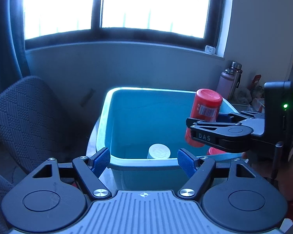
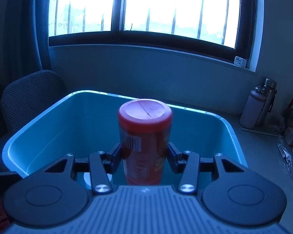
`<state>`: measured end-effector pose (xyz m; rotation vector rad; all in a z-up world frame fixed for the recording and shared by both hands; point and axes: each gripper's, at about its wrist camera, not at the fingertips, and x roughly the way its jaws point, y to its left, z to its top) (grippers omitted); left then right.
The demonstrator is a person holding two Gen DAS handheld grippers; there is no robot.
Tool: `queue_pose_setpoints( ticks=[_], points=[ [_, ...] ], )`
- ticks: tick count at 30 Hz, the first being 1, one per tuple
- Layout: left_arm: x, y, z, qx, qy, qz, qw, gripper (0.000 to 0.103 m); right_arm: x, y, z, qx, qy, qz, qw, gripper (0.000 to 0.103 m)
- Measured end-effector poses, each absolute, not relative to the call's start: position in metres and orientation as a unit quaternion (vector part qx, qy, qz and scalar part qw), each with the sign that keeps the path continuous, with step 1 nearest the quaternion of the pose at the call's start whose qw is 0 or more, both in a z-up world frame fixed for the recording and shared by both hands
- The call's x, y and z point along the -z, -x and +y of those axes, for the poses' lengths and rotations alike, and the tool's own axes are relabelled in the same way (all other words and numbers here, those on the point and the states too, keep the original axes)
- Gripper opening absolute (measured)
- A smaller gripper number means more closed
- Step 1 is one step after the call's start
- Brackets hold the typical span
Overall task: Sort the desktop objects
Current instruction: 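Open the right tool to drop the red canister into the bin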
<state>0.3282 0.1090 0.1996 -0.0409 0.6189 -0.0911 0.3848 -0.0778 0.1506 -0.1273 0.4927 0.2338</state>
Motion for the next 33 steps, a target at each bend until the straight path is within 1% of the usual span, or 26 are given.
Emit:
queue_pose_setpoints(
  ticks=[13, 14, 15, 16, 17, 18, 25, 33],
  points=[
    [-0.191, -0.346, 0.116, 0.064, 0.025, 0.313, 0.947, 0.078, -0.147, -0.401, -0.070, -0.098, 0.063, 0.281, 0.953, 0.049],
    [-0.191, -0.345, 0.117, 0.062, 0.026, 0.312, 0.948, 0.078, -0.147, -0.403, -0.069, -0.100, 0.066, 0.289, 0.950, 0.053],
    [-0.191, -0.345, 0.117, 0.060, 0.027, 0.313, 0.948, 0.078, -0.147, -0.404, -0.067, -0.103, 0.070, 0.292, 0.948, 0.062],
    [-0.192, -0.344, 0.117, 0.059, 0.028, 0.312, 0.948, 0.078, -0.148, -0.401, -0.065, -0.103, 0.077, 0.285, 0.950, 0.066],
    [-0.192, -0.344, 0.118, 0.059, 0.030, 0.311, 0.948, 0.078, -0.149, -0.398, -0.064, -0.099, 0.083, 0.273, 0.953, 0.077],
    [-0.192, -0.344, 0.119, 0.058, 0.031, 0.310, 0.948, 0.078, -0.151, -0.395, -0.063, -0.096, 0.086, 0.264, 0.956, 0.084],
    [-0.191, -0.341, 0.123, 0.049, 0.036, 0.307, 0.950, 0.078, -0.162, -0.380, -0.068, -0.082, 0.085, 0.238, 0.964, 0.085],
    [-0.196, -0.325, 0.120, 0.036, 0.039, 0.296, 0.954, 0.078, -0.173, -0.349, -0.095, -0.062, 0.053, 0.206, 0.975, 0.085]
  ],
)
